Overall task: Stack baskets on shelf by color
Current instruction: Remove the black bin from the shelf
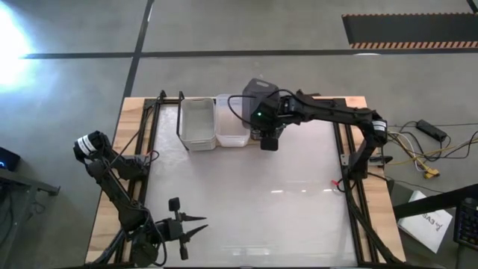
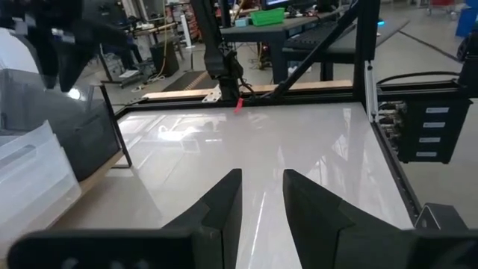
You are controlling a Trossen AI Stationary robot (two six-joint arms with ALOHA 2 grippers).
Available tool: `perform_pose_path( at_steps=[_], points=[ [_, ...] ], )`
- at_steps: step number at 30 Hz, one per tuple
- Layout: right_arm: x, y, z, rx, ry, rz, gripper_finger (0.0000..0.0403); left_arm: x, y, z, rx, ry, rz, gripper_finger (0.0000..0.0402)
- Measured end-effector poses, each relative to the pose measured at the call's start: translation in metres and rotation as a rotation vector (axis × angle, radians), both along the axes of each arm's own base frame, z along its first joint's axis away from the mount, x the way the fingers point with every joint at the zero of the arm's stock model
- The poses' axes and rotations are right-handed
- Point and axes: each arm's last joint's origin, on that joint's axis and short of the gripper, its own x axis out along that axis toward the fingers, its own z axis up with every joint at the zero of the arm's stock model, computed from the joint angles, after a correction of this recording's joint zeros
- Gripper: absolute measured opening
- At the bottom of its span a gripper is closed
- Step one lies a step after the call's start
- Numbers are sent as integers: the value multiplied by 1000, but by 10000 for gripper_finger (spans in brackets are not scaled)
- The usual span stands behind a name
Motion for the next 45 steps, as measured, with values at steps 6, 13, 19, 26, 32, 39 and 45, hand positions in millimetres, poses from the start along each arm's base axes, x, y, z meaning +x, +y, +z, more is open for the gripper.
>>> perform_pose_path(
  at_steps=[6,13,19,26,32,39,45],
  points=[
    [1,-3,-18,-37,41,-32,110,0,0,0,0,0,0,83],
    [0,-3,-22,-57,53,-8,32,0,0,0,0,1,-1,83],
    [1,17,-1,-206,24,4,10,0,0,-1,2,2,-1,83],
    [-5,81,23,-288,-29,119,9,0,0,-1,4,2,-1,83],
    [-22,164,14,-58,14,292,9,0,2,13,82,-37,92,83],
    [-42,225,-38,67,200,276,9,-2,18,57,38,-96,157,83],
    [-43,235,-92,83,298,230,9,-7,31,63,14,-109,169,83]
  ],
)
